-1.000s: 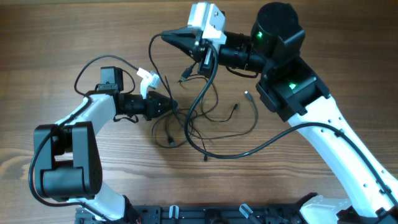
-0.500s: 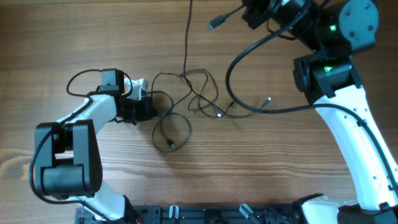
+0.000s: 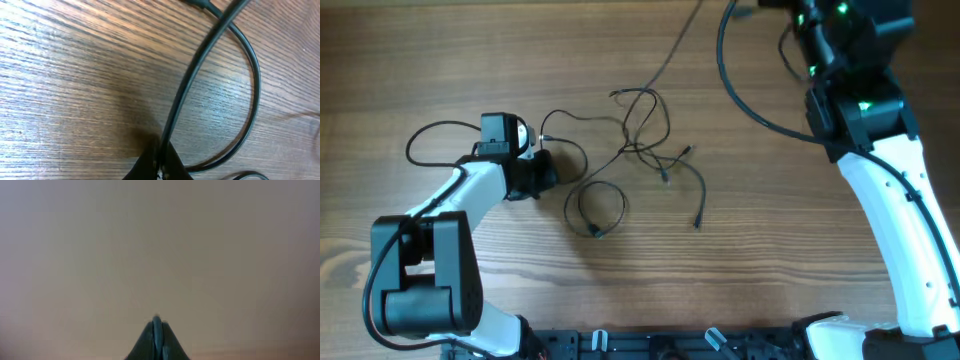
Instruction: Untangle cables
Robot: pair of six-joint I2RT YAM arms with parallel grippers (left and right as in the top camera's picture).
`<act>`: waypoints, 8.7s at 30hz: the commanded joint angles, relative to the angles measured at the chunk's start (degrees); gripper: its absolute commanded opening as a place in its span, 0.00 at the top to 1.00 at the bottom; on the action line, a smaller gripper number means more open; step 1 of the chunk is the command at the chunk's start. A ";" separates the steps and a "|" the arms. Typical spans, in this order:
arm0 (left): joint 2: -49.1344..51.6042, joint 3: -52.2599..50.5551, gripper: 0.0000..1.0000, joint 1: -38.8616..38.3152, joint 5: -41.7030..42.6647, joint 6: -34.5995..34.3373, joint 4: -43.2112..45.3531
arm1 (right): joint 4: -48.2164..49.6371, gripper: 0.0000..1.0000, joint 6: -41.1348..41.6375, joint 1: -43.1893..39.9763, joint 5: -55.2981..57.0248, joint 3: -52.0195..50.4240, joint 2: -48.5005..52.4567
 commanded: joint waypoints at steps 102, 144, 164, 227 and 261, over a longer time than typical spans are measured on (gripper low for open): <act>5.01 -4.24 0.90 1.36 -8.39 -6.32 2.89 | -26.88 0.96 -36.65 32.87 -21.24 -5.60 -0.20; 5.01 -4.28 0.18 1.36 -8.39 -6.29 3.10 | 15.02 0.95 -41.24 23.76 22.36 -5.62 -14.53; 4.98 26.16 0.00 -9.86 -42.82 9.27 -39.95 | -18.53 0.96 -10.45 -1.44 -4.31 -5.64 -14.34; 4.79 52.41 0.00 -6.93 -11.26 22.40 -47.01 | -59.67 0.27 -1.40 9.73 -1.29 5.79 23.54; 4.79 52.41 0.00 -6.93 -11.13 22.40 -47.08 | -33.40 0.94 -9.75 -8.33 -2.36 0.94 42.27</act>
